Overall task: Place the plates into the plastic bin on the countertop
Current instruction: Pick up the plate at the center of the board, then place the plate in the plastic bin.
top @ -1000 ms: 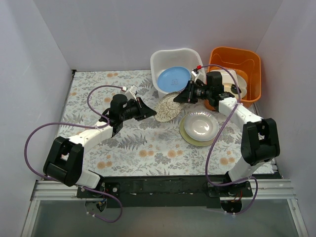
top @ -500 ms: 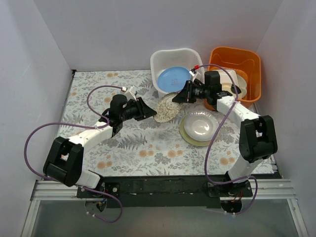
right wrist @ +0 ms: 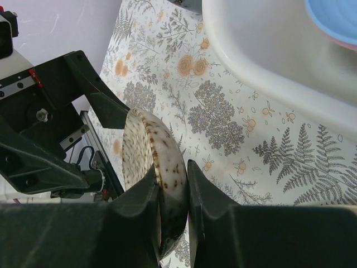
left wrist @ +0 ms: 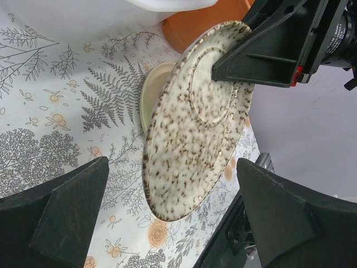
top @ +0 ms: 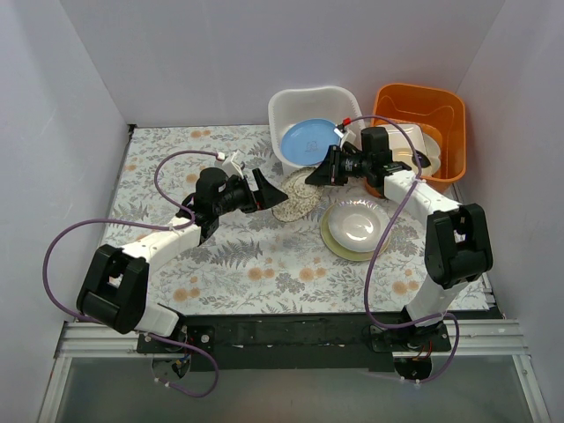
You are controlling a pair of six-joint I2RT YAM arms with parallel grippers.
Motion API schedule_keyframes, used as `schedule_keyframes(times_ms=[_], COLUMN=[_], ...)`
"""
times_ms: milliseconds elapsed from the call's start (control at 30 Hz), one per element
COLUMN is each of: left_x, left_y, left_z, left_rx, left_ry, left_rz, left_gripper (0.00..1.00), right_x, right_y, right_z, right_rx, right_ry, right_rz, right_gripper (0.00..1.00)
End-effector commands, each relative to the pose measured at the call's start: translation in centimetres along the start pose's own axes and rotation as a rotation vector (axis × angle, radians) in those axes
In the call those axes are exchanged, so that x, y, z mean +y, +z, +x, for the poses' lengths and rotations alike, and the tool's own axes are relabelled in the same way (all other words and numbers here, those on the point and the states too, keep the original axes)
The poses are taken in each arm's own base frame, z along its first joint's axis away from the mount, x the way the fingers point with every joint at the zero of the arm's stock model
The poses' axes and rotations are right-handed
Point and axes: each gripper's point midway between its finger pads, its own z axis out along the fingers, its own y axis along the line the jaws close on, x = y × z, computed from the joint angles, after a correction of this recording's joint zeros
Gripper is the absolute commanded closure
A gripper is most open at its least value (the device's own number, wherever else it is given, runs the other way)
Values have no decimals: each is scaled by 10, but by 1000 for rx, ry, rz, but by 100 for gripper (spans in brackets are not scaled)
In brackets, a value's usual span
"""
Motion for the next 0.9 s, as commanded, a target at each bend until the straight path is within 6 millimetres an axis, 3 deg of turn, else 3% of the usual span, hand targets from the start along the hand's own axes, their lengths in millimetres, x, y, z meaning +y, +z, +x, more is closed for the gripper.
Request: schedule_keyframes(times_ms=[0, 233, 500, 633, 700, 733, 800, 867], left_x=[-15, -14, -12, -11, -11, -10, -10, -8], left_y=[-8, -8, -17, -19, -19, -20, -22, -22], left_z=[-17, -19, -18, -19, -17, -16, -14, -12], left_rx=[-53, -51, -71, -72, -69, -69, -71, -72], left_ry=[51, 60, 77, 94, 92, 89, 89, 88], left_rz=[12, 2, -18, -30, -32, -32, -29, -30], left_gripper=[2, 2, 2, 2, 2, 2, 2, 2], right_x=[26, 29, 17, 12, 0, 4, -10, -7], right_y=[-4, 0, 7, 9, 10, 8, 9, 6], right_z=[-26, -43, -65, -91, -101, -115, -124, -141], right_rx=[-46, -61, -77, -110, -120, -143, -150, -178], right_ry=[-71, -102, -96, -100, -84, -97, -77, -85], right_rz=[-60, -62, -19, -6, 9, 5, 24, 25], right_gripper=[99, 99, 99, 99, 99, 99, 99, 99])
